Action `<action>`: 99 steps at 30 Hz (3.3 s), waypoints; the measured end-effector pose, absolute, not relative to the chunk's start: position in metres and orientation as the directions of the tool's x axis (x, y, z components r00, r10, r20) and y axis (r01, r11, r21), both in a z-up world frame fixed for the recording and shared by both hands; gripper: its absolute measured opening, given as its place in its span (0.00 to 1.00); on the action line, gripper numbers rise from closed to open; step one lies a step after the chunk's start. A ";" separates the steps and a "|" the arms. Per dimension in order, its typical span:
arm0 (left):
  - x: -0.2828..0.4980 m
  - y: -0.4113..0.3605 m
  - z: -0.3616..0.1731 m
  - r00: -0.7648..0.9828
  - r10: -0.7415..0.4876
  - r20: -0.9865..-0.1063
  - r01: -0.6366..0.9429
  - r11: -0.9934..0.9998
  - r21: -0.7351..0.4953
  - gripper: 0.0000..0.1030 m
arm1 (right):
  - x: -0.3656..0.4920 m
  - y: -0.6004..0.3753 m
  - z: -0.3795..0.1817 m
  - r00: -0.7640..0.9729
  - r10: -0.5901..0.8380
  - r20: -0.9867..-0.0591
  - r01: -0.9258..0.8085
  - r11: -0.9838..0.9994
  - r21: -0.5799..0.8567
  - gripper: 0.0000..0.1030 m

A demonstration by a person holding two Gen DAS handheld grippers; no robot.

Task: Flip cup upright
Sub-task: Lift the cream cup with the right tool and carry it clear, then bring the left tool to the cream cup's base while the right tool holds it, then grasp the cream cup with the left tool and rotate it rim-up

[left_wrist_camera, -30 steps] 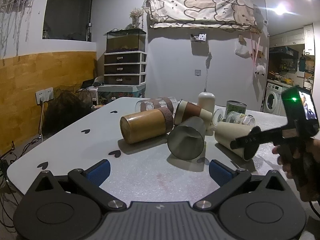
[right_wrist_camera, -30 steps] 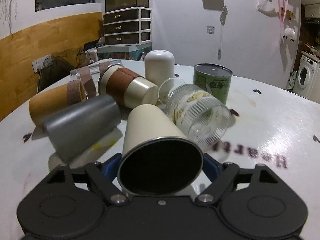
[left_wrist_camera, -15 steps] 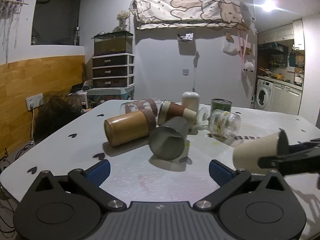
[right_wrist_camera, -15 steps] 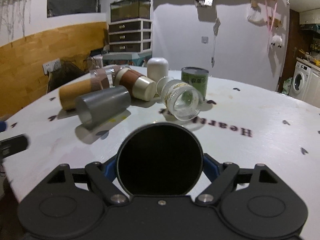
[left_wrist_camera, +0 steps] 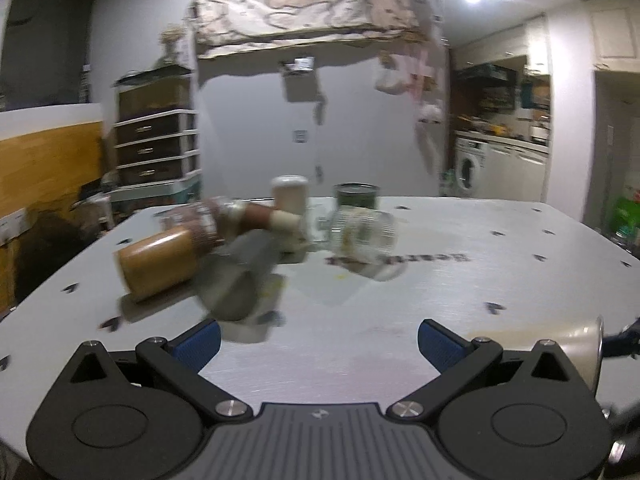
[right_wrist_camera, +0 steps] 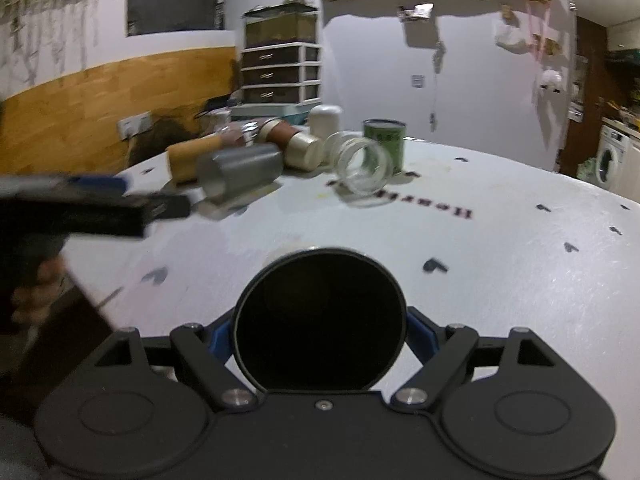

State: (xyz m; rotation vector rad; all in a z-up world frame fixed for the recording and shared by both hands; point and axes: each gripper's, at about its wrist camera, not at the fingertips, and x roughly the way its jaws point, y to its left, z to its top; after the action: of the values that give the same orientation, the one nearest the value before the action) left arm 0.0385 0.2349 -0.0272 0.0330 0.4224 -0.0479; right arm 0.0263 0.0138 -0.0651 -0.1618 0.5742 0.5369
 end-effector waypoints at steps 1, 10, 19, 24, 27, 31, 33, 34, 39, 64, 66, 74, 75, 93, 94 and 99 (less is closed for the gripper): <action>0.040 0.230 -0.028 0.909 -0.053 -0.413 0.068 0.997 0.022 1.00 | 0.023 0.013 -0.068 0.697 0.447 -0.560 -0.540 0.842 0.000 0.82; 0.069 0.195 -0.043 0.858 -0.160 -0.488 0.179 0.984 -0.008 1.00 | 0.013 0.004 -0.079 0.675 0.495 -0.547 -0.588 0.809 0.005 0.82; 0.070 0.192 -0.047 0.855 -0.174 -0.489 0.194 0.981 -0.009 1.00 | 0.005 -0.005 -0.099 0.709 0.415 -0.570 -0.507 0.862 -0.003 0.90; 0.067 0.199 -0.048 0.855 -0.184 -0.485 0.192 0.981 -0.035 1.00 | 0.003 -0.010 -0.106 0.748 0.366 -0.553 -0.441 0.898 -0.002 0.88; 0.065 0.204 -0.048 0.854 -0.194 -0.483 0.194 0.980 -0.050 1.00 | 0.004 -0.010 -0.106 0.764 0.344 -0.545 -0.414 0.910 -0.007 0.82; 0.063 0.213 -0.048 0.846 -0.218 -0.487 0.207 0.975 -0.077 1.00 | 0.007 -0.008 -0.104 0.775 0.330 -0.539 -0.396 0.918 -0.007 0.62; 0.061 0.215 -0.048 0.845 -0.216 -0.489 0.208 0.976 -0.072 1.00 | 0.010 -0.007 -0.103 0.777 0.324 -0.539 -0.387 0.922 -0.005 0.59; 0.061 0.215 -0.048 0.845 -0.213 -0.490 0.207 0.976 -0.066 1.00 | 0.011 -0.006 -0.103 0.778 0.322 -0.539 -0.384 0.923 -0.003 0.59; 0.059 0.216 -0.047 0.845 -0.211 -0.492 0.211 0.976 -0.058 1.00 | 0.014 -0.006 -0.103 0.785 0.307 -0.538 -0.360 0.933 0.008 0.58; 0.135 0.157 -0.020 0.522 -0.511 -0.683 0.438 0.848 -0.299 0.80 | 0.032 -0.045 -0.093 0.820 0.243 -0.518 -0.157 0.966 0.205 0.58; 0.148 0.146 -0.023 0.474 -0.516 -0.714 0.446 0.839 -0.311 0.80 | 0.029 -0.046 -0.092 0.822 0.248 -0.512 -0.164 0.965 0.204 0.58; 0.179 0.115 -0.040 0.358 -0.448 -0.819 0.450 0.852 -0.270 0.79 | 0.024 -0.055 -0.090 0.827 0.265 -0.495 -0.172 0.959 0.226 0.58; 0.180 0.113 -0.041 0.358 -0.442 -0.823 0.449 0.854 -0.263 0.77 | 0.024 -0.056 -0.090 0.827 0.266 -0.495 -0.170 0.958 0.230 0.58; 0.163 0.054 0.014 0.546 -0.430 -0.719 0.568 0.821 -0.060 0.74 | 0.010 -0.093 -0.089 0.867 0.217 -0.448 -0.110 0.962 0.252 0.58; 0.165 0.045 0.015 0.557 -0.432 -0.709 0.574 0.818 -0.047 0.74 | 0.010 -0.097 -0.089 0.869 0.211 -0.447 -0.106 0.963 0.248 0.58; 0.185 -0.014 0.015 0.598 -0.452 -0.662 0.602 0.799 -0.002 0.74 | 0.009 -0.121 -0.088 0.887 0.154 -0.435 -0.053 0.970 0.236 0.58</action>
State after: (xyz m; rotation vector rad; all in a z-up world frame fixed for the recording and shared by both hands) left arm 0.1847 -0.0142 0.0147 0.2319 0.6986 -0.6172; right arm 0.0090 -0.1210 -0.0877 0.2215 0.4679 0.1083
